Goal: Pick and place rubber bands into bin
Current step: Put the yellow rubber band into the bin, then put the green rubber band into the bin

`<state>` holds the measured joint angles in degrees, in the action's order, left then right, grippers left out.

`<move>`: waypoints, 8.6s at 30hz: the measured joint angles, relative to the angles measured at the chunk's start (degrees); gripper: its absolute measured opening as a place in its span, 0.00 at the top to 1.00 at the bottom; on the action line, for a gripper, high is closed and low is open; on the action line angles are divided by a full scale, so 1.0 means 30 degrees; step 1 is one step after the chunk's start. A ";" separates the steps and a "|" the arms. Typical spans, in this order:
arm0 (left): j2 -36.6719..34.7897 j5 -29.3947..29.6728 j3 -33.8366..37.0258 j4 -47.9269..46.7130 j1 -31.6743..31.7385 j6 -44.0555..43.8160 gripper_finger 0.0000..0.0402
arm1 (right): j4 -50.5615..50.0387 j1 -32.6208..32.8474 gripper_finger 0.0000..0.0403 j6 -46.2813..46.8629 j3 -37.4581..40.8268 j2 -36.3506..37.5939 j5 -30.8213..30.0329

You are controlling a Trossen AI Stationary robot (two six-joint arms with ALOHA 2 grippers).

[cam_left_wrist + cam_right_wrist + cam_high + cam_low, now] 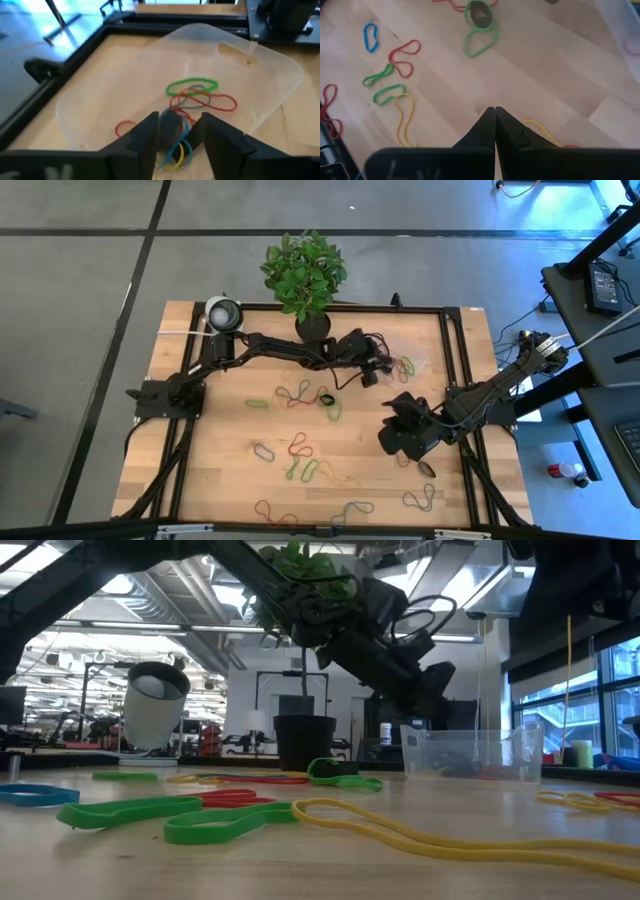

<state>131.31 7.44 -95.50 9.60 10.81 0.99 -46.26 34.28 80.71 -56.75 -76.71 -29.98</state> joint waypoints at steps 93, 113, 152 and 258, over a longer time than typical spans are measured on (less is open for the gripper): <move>-2.4786 0.0321 2.1944 -1.1971 -1.1199 -0.9260 1.00 | 0.0617 -0.3446 0.93 -1.8884 -1.4236 -1.7923 0.8088; -2.4772 0.0594 2.1942 -0.9555 -1.1191 -0.9420 1.00 | -0.3885 -0.3328 1.00 -1.4361 -1.2680 -0.9565 0.4472; -2.4772 0.5858 2.1923 -0.2886 -0.8758 -0.9719 1.00 | 0.4932 -1.7198 1.00 -1.7517 0.8341 0.7325 0.3811; -1.4783 -0.3362 1.8068 -1.7606 -0.1852 -0.0910 0.68 | 0.6595 -0.6324 0.98 -0.7717 0.2171 0.0780 -0.0508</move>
<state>86.96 -2.64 -41.30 -43.22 5.25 -1.74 -26.48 15.31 57.56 -50.24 -74.37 -31.51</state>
